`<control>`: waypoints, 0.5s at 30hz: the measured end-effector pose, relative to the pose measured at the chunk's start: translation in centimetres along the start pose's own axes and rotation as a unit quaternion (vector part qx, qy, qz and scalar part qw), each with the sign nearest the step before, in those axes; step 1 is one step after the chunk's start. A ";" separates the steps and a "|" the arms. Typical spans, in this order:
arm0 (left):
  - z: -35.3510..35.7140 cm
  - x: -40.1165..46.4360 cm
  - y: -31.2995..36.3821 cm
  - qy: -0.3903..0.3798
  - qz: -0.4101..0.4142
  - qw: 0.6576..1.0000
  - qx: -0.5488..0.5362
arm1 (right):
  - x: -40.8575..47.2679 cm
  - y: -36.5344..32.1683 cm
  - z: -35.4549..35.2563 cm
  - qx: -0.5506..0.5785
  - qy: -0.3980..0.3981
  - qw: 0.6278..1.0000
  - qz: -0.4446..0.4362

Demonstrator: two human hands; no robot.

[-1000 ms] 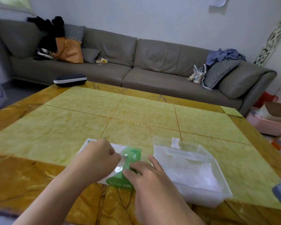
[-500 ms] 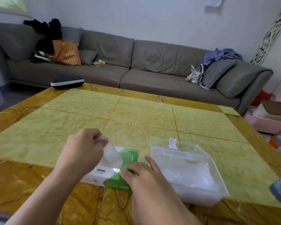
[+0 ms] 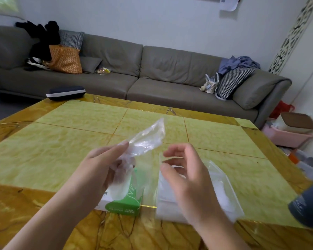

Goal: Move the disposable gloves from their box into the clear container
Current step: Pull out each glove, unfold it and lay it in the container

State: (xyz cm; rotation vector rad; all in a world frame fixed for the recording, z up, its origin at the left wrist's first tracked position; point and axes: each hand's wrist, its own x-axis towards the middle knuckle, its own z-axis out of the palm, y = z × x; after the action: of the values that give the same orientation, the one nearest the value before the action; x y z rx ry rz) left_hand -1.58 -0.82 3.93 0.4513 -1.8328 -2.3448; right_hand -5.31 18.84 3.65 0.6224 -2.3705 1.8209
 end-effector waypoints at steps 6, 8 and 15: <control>2.0 -0.9 -1.4 -0.147 -0.078 0.981 0.101 | 1.3 0.5 -2.2 0.174 -0.081 0.981 0.029; 2.3 -1.5 -1.2 -0.191 -0.046 0.972 0.132 | 1.4 0.5 -2.3 0.135 -0.023 0.990 0.021; 2.4 -2.2 -0.5 -0.266 0.041 0.937 0.223 | 1.5 0.7 -2.4 0.119 0.089 0.980 0.129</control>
State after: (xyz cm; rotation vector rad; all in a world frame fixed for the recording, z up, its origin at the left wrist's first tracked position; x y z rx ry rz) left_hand -0.19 2.21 4.29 -0.2579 -2.5761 -2.1184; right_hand -7.35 20.90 4.14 0.1632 -2.2200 2.1850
